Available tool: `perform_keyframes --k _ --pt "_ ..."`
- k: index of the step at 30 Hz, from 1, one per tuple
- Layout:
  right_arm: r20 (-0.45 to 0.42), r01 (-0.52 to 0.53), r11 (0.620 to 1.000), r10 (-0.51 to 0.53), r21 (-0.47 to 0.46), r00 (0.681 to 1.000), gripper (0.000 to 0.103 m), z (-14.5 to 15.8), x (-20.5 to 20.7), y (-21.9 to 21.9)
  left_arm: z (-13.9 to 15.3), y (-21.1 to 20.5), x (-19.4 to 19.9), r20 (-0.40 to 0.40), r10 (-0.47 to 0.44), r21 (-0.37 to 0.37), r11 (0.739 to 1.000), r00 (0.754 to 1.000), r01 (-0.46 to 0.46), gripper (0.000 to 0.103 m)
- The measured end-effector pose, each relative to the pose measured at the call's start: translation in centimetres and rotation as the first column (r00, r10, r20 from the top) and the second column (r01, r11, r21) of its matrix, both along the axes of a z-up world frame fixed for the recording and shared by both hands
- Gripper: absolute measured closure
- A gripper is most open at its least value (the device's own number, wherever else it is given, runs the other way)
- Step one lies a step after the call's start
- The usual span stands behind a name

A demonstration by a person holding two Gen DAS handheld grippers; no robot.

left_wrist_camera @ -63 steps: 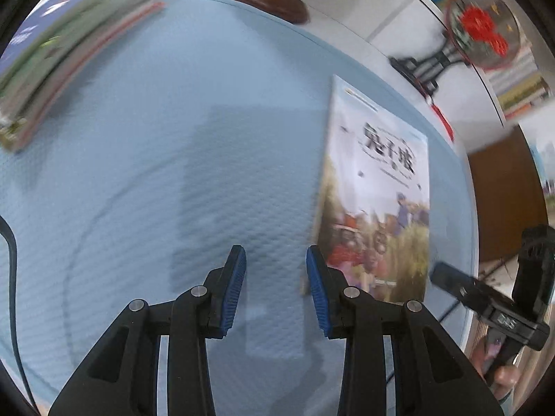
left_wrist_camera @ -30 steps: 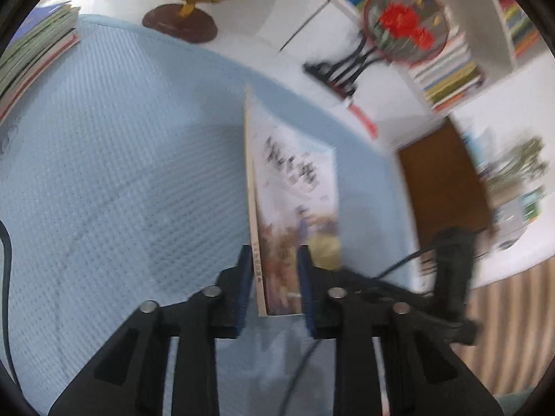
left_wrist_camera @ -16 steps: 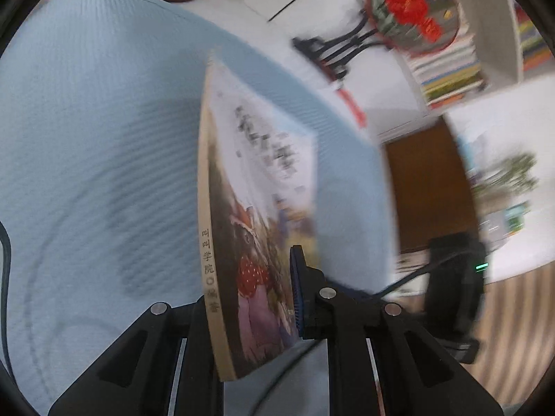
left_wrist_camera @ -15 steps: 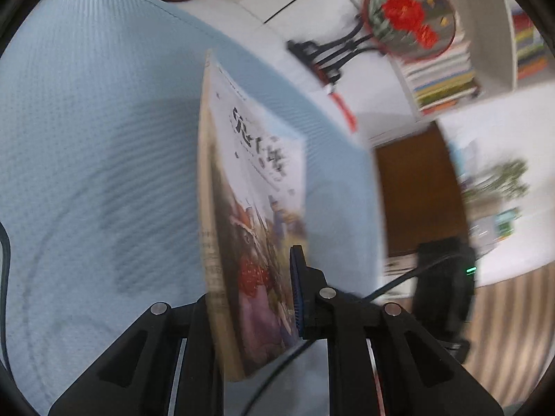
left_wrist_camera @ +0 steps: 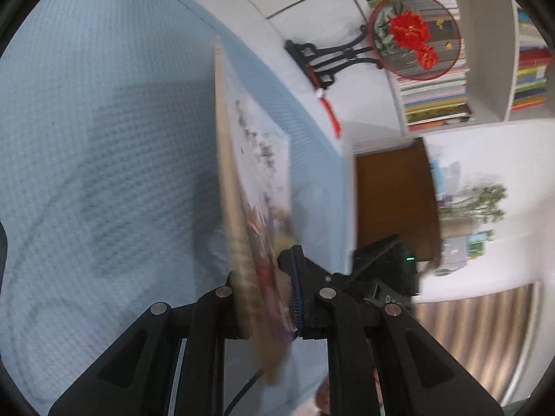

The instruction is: Organize books

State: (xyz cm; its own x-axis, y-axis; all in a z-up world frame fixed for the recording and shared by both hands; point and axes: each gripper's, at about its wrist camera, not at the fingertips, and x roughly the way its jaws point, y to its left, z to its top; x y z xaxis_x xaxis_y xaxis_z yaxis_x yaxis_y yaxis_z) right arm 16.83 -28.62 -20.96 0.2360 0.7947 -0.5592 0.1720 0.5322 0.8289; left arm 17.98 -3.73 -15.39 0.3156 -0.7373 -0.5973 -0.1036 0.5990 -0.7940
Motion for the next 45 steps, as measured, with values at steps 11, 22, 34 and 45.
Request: perform_keyframes --k 11,22,34,45 --pt "0.193 -0.057 0.919 0.143 -0.391 0.971 0.071 4.5 -2.3 3.9 2.0 -0.7 -1.8 0.093 -0.091 0.310 0.949 0.992 0.058 0.091" --pt "0.319 -0.087 0.820 0.314 -0.565 0.894 0.071 9.4 -5.4 7.4 5.1 1.1 -4.7 0.168 -0.089 0.320 0.947 0.982 0.031 0.090" --pt "0.427 -0.070 0.774 0.421 -0.630 0.800 0.071 15.4 -8.4 12.3 10.2 5.9 -7.6 0.251 0.007 0.266 0.961 0.968 -0.075 0.090" --pt "0.511 -0.032 0.822 0.384 -0.569 0.769 0.070 19.3 -8.4 22.3 14.7 16.7 -8.6 0.343 0.021 0.279 0.952 0.939 -0.124 0.090"
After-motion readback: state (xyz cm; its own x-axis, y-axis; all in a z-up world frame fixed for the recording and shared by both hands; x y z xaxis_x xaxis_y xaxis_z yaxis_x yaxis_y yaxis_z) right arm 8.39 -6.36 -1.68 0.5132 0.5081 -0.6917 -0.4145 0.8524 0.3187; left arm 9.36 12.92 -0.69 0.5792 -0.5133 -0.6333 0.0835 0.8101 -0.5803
